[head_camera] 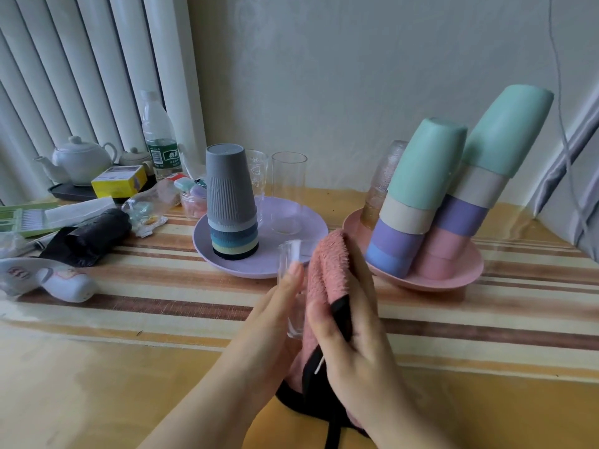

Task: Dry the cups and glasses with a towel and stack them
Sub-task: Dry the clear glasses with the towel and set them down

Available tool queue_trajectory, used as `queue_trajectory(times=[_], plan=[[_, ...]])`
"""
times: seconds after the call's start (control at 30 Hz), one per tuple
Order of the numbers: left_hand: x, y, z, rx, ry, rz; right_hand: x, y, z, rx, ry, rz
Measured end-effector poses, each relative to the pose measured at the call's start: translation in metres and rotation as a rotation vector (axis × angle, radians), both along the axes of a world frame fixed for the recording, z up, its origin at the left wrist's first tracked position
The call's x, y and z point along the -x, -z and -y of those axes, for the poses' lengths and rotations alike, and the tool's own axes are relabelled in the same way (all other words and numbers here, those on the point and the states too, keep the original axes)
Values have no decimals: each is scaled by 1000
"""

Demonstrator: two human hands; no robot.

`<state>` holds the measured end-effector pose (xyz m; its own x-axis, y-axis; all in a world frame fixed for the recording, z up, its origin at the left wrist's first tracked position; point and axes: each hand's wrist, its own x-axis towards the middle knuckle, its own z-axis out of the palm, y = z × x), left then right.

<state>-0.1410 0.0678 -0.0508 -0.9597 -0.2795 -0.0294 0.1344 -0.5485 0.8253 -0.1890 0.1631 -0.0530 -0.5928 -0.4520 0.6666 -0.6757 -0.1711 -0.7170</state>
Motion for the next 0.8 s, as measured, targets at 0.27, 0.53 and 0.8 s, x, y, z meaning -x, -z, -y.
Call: queue_trajectory(times=[0.27, 0.53, 0.8], plan=[[3, 6, -6, 99, 19, 104, 9, 0, -5, 40, 47, 365], [1, 1, -7, 22, 50, 80, 22, 0, -10, 58, 29, 656], [-5, -7, 6, -130, 16, 84, -2, 7, -2, 58, -26, 404]])
